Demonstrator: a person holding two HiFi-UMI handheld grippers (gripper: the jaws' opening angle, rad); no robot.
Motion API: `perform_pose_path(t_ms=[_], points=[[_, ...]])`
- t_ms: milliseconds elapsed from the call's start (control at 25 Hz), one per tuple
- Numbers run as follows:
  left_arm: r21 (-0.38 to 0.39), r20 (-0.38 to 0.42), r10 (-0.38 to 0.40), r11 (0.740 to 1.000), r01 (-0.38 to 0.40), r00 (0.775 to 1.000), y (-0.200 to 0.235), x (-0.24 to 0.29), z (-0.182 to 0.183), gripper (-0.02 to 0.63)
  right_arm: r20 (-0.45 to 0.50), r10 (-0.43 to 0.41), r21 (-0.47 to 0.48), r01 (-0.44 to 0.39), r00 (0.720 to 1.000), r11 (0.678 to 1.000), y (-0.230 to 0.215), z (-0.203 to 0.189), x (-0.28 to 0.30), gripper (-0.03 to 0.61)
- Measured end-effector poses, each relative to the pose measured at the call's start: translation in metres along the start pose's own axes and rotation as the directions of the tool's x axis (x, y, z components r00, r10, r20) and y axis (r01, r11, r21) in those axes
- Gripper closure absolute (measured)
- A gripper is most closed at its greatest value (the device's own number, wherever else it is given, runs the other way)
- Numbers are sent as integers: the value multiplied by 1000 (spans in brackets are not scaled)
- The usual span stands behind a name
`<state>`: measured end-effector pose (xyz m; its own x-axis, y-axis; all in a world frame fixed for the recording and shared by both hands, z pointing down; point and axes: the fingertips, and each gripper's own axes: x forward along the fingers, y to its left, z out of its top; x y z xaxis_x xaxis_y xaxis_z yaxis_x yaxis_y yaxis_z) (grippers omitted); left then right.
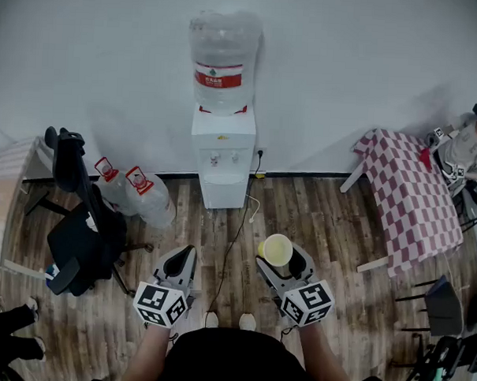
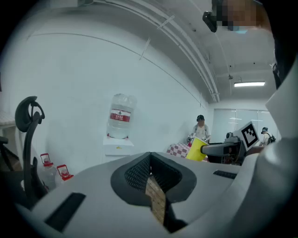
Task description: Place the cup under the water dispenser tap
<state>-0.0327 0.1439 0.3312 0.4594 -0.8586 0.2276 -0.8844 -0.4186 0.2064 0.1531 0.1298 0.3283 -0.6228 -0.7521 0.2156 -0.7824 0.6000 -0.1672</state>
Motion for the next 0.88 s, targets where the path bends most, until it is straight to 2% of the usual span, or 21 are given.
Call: perform_pose_path(t_ms=[880], points=[[-6, 6, -20, 1000, 20, 1000, 28, -10, 2, 600, -8, -44, -5, 44, 999, 999, 15, -2, 10, 244]])
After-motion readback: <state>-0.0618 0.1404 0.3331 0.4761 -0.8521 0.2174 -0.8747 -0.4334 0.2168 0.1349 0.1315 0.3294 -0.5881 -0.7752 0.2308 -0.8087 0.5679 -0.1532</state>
